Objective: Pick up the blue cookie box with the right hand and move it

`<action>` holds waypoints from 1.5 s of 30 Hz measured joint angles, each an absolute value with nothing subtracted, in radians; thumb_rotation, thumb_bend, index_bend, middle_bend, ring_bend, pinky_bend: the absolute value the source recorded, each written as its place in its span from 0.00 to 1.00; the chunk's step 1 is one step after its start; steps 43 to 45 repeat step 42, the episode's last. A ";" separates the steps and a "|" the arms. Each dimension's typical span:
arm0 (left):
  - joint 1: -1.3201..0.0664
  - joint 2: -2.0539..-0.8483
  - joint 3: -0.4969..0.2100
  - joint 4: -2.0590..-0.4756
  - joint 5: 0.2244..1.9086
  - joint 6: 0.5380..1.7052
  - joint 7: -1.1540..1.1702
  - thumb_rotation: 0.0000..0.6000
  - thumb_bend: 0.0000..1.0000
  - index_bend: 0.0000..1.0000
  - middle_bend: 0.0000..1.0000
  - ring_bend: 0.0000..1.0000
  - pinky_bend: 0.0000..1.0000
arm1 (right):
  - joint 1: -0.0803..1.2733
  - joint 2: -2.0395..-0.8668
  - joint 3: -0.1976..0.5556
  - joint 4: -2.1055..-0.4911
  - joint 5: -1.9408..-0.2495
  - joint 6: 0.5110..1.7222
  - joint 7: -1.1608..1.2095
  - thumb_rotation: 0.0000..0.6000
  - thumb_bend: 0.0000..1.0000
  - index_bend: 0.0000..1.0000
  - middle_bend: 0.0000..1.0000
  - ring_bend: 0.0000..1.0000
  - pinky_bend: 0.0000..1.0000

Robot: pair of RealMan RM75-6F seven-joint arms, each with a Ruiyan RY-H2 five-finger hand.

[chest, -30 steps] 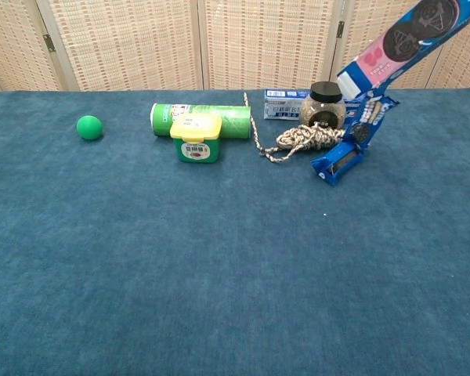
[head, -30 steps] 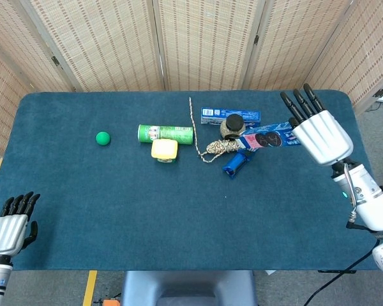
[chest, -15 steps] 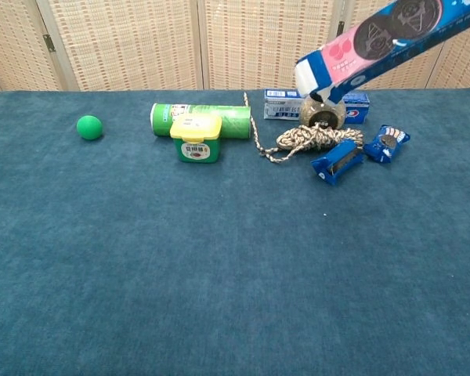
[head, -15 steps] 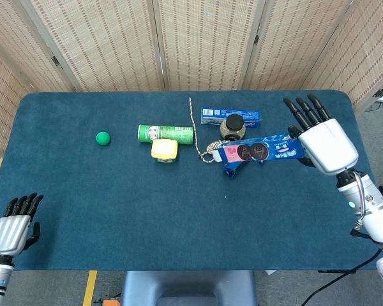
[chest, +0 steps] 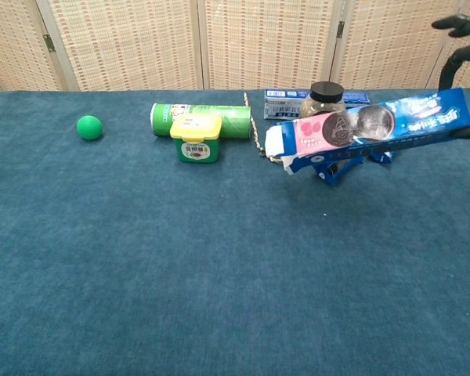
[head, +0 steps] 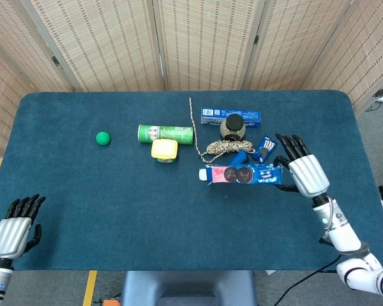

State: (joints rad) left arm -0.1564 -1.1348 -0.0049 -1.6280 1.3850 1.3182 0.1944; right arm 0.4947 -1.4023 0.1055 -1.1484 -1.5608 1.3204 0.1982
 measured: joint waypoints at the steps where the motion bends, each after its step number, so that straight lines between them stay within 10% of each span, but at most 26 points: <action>1: -0.156 -1.134 -0.005 -1.628 1.388 1.320 0.190 1.00 0.65 0.04 0.07 0.04 0.00 | 0.489 -1.426 0.101 -1.113 -1.559 1.322 0.236 1.00 0.16 0.39 0.00 0.03 0.02; 9: -0.158 -1.136 -0.003 -1.618 1.397 1.317 0.184 1.00 0.64 0.03 0.07 0.04 0.00 | 0.468 -1.498 0.073 -1.008 -1.477 1.162 0.297 1.00 0.16 0.00 0.00 0.00 0.00; 17: -0.157 -1.134 -0.003 -1.615 1.404 1.321 0.169 1.00 0.62 0.01 0.07 0.04 0.00 | 0.461 -1.336 0.048 -1.219 -1.403 1.022 0.171 1.00 0.16 0.00 0.00 0.00 0.00; 26: -0.152 -1.135 -0.001 -1.616 1.417 1.335 0.165 1.00 0.53 0.00 0.07 0.04 0.00 | 0.360 -1.160 0.038 -1.572 -1.305 1.165 -0.189 1.00 0.16 0.00 0.00 0.00 0.00; 45: -0.146 -1.135 -0.006 -1.614 1.412 1.348 0.171 1.00 0.50 0.00 0.07 0.04 0.00 | 0.227 -1.188 0.014 -1.525 -1.362 1.316 -0.127 1.00 0.16 0.00 0.00 0.00 0.00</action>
